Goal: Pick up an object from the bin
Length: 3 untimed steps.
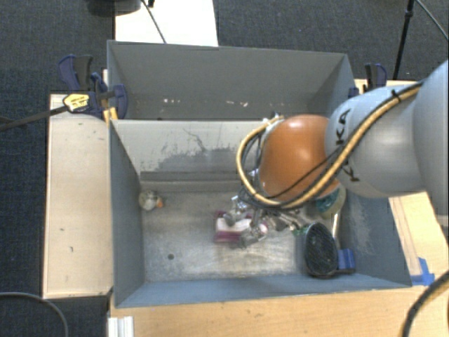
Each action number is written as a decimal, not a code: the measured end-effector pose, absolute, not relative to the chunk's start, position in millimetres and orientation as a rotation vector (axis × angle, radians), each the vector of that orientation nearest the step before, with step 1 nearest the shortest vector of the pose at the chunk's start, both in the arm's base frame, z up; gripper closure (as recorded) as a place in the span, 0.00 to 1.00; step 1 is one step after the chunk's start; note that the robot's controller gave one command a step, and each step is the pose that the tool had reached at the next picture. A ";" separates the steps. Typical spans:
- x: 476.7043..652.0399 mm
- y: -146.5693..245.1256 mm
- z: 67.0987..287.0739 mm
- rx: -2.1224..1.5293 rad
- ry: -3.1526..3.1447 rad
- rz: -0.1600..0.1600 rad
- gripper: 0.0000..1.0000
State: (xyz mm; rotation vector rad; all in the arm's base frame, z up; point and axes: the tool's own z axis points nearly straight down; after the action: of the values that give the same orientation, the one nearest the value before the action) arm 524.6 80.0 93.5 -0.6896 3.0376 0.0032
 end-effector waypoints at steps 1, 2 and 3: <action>524.6 60.6 238.1 -0.736 3.042 -0.002 1.00; 522.9 61.2 233.2 -0.733 3.052 0.001 0.00; 543.6 75.9 90.2 -0.933 3.006 -0.001 0.00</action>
Offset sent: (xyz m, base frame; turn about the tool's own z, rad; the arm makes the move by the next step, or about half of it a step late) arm -0.0025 -0.0190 0.1391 -0.0319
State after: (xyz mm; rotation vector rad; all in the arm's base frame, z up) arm 543.6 75.9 90.2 -0.9327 3.0062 -0.0014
